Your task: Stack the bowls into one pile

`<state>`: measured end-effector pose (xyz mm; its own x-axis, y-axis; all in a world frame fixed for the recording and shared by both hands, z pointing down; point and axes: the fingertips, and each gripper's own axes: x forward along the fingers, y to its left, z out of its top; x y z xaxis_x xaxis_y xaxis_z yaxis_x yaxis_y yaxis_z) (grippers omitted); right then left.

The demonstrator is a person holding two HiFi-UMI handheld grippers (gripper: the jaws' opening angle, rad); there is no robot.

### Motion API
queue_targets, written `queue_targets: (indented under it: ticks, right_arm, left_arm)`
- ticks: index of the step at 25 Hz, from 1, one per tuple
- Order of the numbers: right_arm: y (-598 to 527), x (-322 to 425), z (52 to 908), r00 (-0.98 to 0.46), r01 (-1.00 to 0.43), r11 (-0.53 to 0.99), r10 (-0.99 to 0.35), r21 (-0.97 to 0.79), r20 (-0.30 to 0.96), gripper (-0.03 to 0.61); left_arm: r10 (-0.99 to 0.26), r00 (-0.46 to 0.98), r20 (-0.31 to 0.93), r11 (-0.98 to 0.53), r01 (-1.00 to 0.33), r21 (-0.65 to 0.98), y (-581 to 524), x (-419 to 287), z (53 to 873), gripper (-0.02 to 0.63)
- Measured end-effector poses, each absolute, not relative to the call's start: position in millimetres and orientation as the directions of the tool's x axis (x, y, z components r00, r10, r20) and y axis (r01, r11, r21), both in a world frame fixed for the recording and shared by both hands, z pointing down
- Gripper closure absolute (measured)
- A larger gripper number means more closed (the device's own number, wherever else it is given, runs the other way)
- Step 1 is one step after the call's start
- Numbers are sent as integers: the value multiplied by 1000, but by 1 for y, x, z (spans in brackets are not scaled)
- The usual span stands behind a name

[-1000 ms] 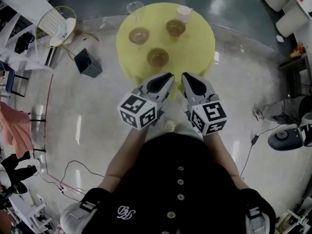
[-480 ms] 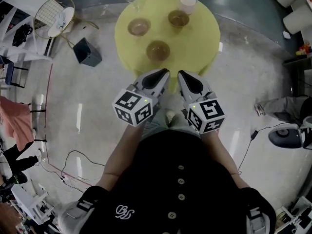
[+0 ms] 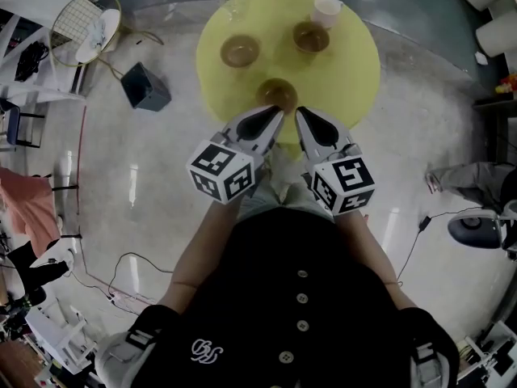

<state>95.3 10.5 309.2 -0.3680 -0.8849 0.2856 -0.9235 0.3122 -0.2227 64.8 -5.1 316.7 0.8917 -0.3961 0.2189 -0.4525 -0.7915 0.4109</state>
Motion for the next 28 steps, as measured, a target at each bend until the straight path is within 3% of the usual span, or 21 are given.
queue_targets:
  ticks: [17, 28]
  right_arm:
    - [-82, 116, 303, -189, -973, 138, -936, -184, 296, 575]
    - [-77, 125, 330, -223, -962, 139, -899, -236, 378, 575]
  left_arm:
    - [-278, 940, 197, -852, -336, 403, -96, 64, 300, 577]
    - [-321, 920, 226, -810, -390, 437, -99, 59, 317, 577]
